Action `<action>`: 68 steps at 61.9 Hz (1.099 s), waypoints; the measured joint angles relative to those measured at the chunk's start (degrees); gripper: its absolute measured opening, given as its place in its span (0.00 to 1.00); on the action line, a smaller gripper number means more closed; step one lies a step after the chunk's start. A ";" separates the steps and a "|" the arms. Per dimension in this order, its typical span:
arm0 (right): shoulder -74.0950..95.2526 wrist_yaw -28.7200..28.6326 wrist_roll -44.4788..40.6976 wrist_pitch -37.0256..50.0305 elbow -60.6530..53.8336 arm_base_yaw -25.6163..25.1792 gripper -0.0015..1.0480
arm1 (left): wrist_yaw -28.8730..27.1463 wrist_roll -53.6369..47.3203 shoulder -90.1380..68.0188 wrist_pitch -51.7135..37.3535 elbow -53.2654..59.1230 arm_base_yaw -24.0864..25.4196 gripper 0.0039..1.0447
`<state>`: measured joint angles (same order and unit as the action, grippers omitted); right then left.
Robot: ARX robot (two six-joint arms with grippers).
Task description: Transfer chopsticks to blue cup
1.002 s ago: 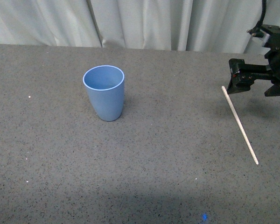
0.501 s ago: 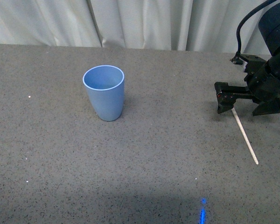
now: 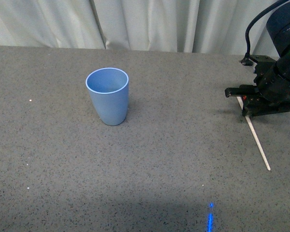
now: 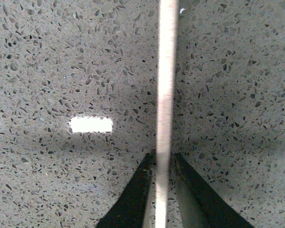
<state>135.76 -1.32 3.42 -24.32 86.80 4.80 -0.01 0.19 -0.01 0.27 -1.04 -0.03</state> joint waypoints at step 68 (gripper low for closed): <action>-18.56 -24.02 0.59 74.07 -20.13 21.46 0.01 | 0.00 0.00 0.00 0.00 0.00 0.00 0.94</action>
<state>117.21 -25.34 4.01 49.76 66.67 26.26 -0.01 0.19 -0.01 0.27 -1.04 -0.03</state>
